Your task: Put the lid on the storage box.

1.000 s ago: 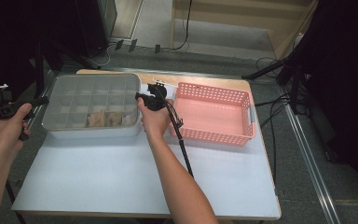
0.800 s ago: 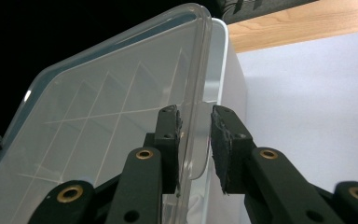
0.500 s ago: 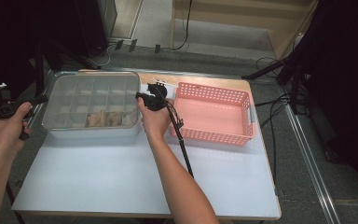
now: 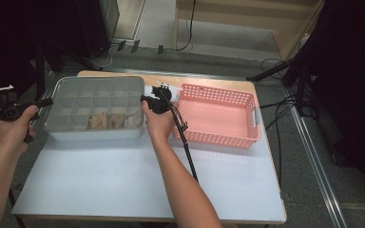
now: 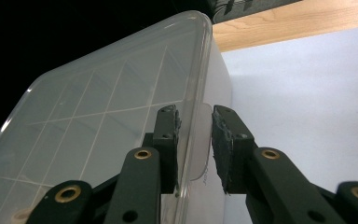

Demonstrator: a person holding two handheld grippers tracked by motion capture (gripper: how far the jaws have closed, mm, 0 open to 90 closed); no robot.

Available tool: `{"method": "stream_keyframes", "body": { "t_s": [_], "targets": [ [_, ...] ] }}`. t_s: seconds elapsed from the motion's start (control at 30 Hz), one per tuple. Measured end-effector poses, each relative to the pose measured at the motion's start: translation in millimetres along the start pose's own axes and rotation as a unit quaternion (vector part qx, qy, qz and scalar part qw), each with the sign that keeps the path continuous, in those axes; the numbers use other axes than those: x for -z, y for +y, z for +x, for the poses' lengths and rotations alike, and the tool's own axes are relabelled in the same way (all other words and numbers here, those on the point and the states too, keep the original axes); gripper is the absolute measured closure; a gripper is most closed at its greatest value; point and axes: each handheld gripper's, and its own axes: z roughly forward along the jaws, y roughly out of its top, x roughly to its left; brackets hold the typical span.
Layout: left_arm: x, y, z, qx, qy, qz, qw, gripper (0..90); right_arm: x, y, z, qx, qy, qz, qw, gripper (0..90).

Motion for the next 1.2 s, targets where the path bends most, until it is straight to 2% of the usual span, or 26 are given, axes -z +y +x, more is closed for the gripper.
{"method": "stream_keyframes", "body": {
  "t_s": [0.13,0.27,0.33,0.43,0.7,0.83,0.9,0.97,1.03,1.13,1.2],
  "targets": [
    [1.9,0.4,0.5,-0.003,0.002,-0.001,1.0,72.7,0.1,-0.6,1.4,-0.004,0.0,0.002,1.0,72.6],
    [3.1,0.8,2.5,0.005,0.003,-0.004,1.0,73.0,-2.5,-2.5,2.3,0.005,0.003,0.004,1.0,72.4],
    [2.5,0.7,1.6,0.0,0.007,-0.003,1.0,72.8,-3.7,-2.1,1.4,0.01,0.003,-0.001,0.9999,72.6],
    [1.7,0.3,1.4,0.0,0.005,-0.004,1.0,72.6,-3.8,-1.8,1.6,0.004,0.001,-0.002,1.0,72.8],
    [1.0,-0.5,0.5,-0.013,0.009,-0.007,0.9998,72.3,-4.3,-3.3,3.2,0.025,-0.007,-0.01,0.9996,72.5],
    [-1.1,-0.6,-0.9,-0.018,0.016,-0.015,0.9996,72.2,-6.9,-3.0,1.2,0.023,0.0,-0.014,0.9996,71.9],
    [-1.0,-1.5,-3.1,-0.03,0.021,-0.016,0.9992,71.9,-6.2,-2.3,1.2,0.023,0.001,-0.011,0.9997,71.7],
    [0.3,-2.3,-4.6,-0.039,0.023,-0.021,0.9987,67.3,-4.9,-2.6,1.6,0.035,-0.004,-0.011,0.9993,63.7],
    [5.5,-2.5,-5.5,-0.044,0.021,-0.039,0.998,58.0,-2.9,-3.1,1.2,0.052,-0.006,-0.024,0.9983,52.9],
    [17.0,-4.4,-8.6,-0.047,0.019,-0.071,0.9962,46.4,2.8,-3.7,2.5,0.074,-0.014,-0.042,0.9963,44.4],
    [24.3,-9.1,-14.0,-0.062,0.027,-0.081,0.9944,40.0,6.6,-4.6,3.7,0.094,-0.013,-0.047,0.9944,40.0]
  ]
}}
